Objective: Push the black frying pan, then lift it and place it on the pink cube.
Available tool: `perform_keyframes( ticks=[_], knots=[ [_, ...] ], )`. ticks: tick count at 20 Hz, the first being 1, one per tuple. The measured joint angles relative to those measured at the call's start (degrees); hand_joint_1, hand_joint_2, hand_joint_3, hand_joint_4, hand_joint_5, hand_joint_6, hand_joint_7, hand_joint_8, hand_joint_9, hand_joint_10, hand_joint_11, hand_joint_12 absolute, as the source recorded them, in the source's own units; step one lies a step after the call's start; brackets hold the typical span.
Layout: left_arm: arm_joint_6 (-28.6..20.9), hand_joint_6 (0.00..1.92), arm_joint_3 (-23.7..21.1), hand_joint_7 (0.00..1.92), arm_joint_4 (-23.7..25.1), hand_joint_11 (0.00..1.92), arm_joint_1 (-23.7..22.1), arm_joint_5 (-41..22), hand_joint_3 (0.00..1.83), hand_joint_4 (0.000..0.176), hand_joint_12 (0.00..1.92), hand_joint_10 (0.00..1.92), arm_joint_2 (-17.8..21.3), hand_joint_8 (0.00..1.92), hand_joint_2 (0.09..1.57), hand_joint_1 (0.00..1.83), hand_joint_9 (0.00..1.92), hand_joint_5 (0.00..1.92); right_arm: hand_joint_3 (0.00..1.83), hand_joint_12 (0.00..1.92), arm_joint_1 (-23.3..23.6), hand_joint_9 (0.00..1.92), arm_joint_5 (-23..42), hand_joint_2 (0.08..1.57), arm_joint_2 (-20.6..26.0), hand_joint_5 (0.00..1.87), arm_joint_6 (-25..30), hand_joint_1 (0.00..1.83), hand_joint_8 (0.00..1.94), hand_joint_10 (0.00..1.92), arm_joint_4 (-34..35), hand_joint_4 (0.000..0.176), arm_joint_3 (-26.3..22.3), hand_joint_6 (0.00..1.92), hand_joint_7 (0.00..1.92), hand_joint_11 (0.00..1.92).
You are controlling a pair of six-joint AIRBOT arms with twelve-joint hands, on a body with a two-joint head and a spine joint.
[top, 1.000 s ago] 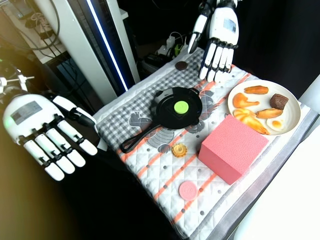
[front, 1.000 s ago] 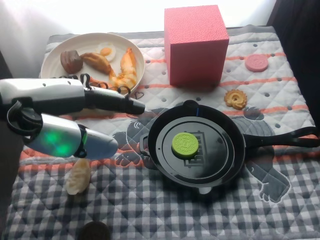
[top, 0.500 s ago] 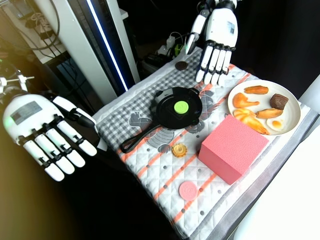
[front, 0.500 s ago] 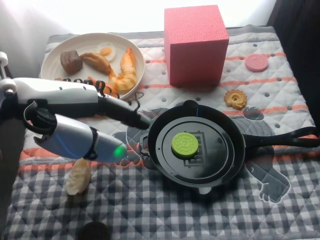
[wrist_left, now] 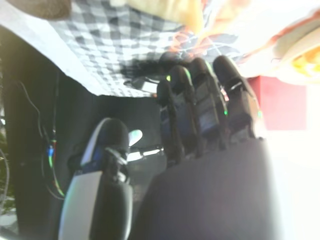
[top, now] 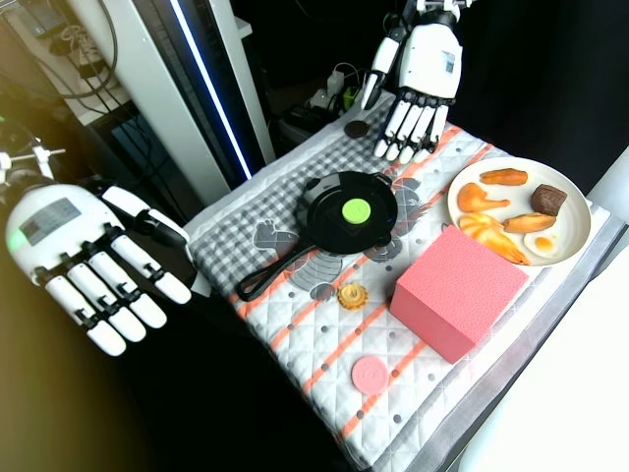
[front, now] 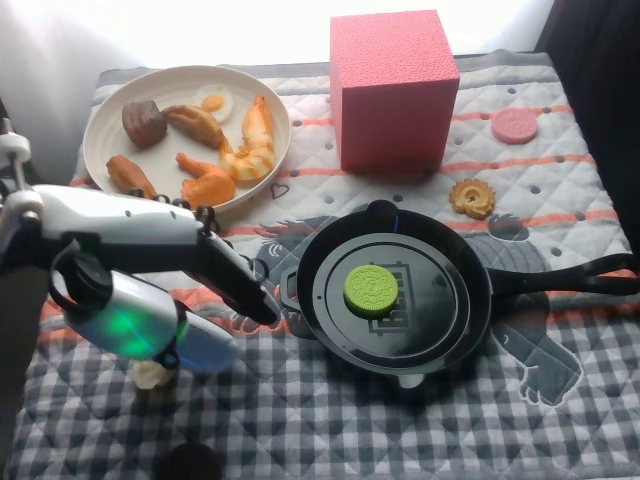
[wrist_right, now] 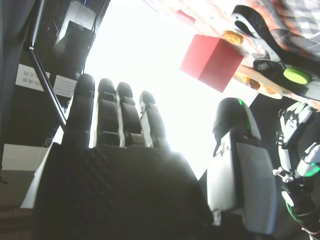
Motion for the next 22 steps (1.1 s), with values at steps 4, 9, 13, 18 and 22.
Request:
perform_keyframes(
  ticks=[4,9,13,18,22],
  knots=[
    [-0.07,0.01,1.07,0.54,0.92,0.00,-0.02,-0.17,0.00,0.000,1.00,0.15,-1.84,0.01,1.28,0.39,0.39,0.56,0.00,0.00,-0.68,0.00,0.46,1.20,-0.26,0.00,1.22,0.22,0.00,0.00,0.26,0.068,0.52,0.00,0.00,0.00],
    [-0.04,0.01,2.58,0.47,1.95,0.00,0.20,1.20,0.00,0.000,0.75,0.16,-4.31,0.01,1.32,0.30,0.31,0.52,0.00,0.00,-1.07,0.00,1.38,1.20,-0.26,0.00,1.62,0.23,0.00,0.00,0.22,0.052,0.52,0.00,0.00,0.00],
    [0.57,0.00,2.97,0.48,1.81,0.00,0.28,0.87,0.00,0.001,0.72,0.27,-6.75,0.00,1.30,0.36,0.27,0.51,0.01,0.00,-1.11,0.00,1.73,1.22,-0.57,0.00,2.29,0.21,0.00,0.00,0.46,0.032,0.52,0.00,0.00,0.00],
    [2.47,0.01,4.09,0.50,0.15,0.00,0.28,0.31,0.00,0.013,0.81,0.60,-8.50,0.01,1.30,0.32,0.16,0.54,0.00,0.00,-1.46,0.00,1.79,1.21,-0.79,0.00,2.49,0.19,0.00,0.00,0.63,0.045,0.52,0.00,0.00,0.00],
    [3.76,0.00,4.13,0.46,-1.27,0.00,0.28,-0.57,0.00,0.010,0.95,0.30,-9.29,0.00,1.26,0.41,0.28,0.55,0.00,0.00,-1.46,0.00,1.79,1.23,-0.79,0.00,2.67,0.20,0.00,0.00,0.61,0.051,0.52,0.00,0.00,0.00]
  ],
)
